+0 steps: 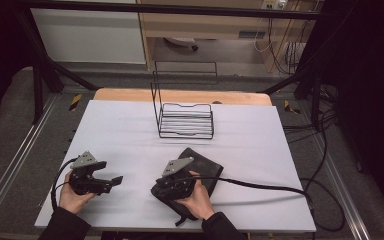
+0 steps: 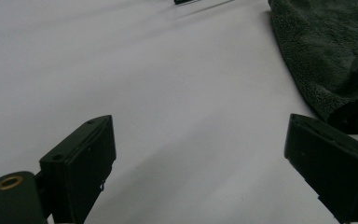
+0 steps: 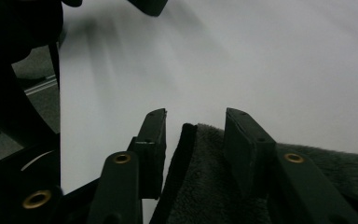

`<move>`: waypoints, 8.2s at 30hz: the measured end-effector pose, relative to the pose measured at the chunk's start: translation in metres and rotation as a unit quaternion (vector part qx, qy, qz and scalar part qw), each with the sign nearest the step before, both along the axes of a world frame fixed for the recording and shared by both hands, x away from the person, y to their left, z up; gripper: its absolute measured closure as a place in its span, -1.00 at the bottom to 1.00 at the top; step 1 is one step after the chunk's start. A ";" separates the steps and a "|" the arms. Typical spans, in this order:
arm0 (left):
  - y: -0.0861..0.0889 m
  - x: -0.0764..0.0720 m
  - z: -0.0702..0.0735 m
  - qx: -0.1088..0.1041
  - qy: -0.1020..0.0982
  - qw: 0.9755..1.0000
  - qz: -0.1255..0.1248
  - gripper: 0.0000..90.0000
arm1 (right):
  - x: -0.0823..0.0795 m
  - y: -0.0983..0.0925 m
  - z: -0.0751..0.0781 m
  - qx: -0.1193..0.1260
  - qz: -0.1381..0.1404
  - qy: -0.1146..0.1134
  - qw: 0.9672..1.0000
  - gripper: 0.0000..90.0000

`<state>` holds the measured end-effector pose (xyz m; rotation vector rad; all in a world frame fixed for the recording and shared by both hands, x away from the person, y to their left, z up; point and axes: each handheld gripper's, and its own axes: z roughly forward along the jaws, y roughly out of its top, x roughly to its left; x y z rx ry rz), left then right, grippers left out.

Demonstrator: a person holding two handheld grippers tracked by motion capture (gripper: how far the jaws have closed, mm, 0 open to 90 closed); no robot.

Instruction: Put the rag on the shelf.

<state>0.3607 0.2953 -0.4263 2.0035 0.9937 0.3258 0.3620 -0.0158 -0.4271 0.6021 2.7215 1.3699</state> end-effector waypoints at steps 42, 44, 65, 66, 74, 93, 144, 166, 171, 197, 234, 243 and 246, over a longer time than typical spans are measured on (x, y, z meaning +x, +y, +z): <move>-0.120 -0.005 -0.012 0.031 0.124 0.988 -0.081 0.24 | 0.035 -0.165 -0.025 -0.020 -0.275 0.027 0.961 0.45; -0.121 -0.006 -0.012 0.027 0.131 0.988 -0.083 0.33 | 0.036 -0.165 -0.026 -0.014 -0.274 0.036 0.961 0.56; -0.126 -0.033 -0.004 0.040 0.121 0.989 -0.070 0.84 | 0.054 -0.139 -0.019 -0.023 -0.252 0.009 0.967 0.82; -0.125 -0.035 -0.004 0.039 0.121 0.990 -0.069 0.84 | 0.056 -0.136 -0.018 -0.025 -0.249 0.007 0.968 0.82; -0.123 -0.053 -0.004 0.037 0.113 0.991 -0.068 0.84 | 0.069 -0.117 -0.018 -0.018 -0.232 0.011 0.973 0.83; -0.111 -0.061 -0.001 0.028 0.096 0.993 -0.067 0.47 | 0.075 -0.092 -0.010 -0.022 -0.203 -0.013 0.979 0.47; -0.114 0.071 0.010 0.011 0.056 0.998 0.012 -0.52 | 0.017 -0.166 -0.015 0.045 -0.213 0.031 0.975 -0.98; -0.132 0.078 -0.016 0.020 0.112 0.993 0.013 0.60 | 0.022 -0.162 -0.018 0.056 -0.225 0.045 0.972 -0.83; -0.131 0.078 -0.019 0.011 0.111 0.994 0.012 0.63 | 0.031 -0.156 -0.013 0.061 -0.233 0.044 0.970 -0.72; -0.130 0.076 -0.021 0.012 0.098 0.995 0.004 0.64 | 0.086 -0.104 -0.031 0.030 -0.232 0.080 0.969 0.35; -0.117 0.061 0.006 -0.050 0.069 0.996 -0.003 0.77 | 0.064 -0.113 0.001 0.090 -0.211 0.087 0.969 0.80; -0.116 0.047 0.025 -0.071 0.041 0.997 -0.014 0.77 | 0.049 -0.119 0.016 0.113 -0.202 0.056 0.971 0.80; -0.114 0.044 0.031 -0.077 0.035 0.996 -0.018 0.77 | 0.045 -0.120 0.021 0.118 -0.199 0.039 0.972 0.80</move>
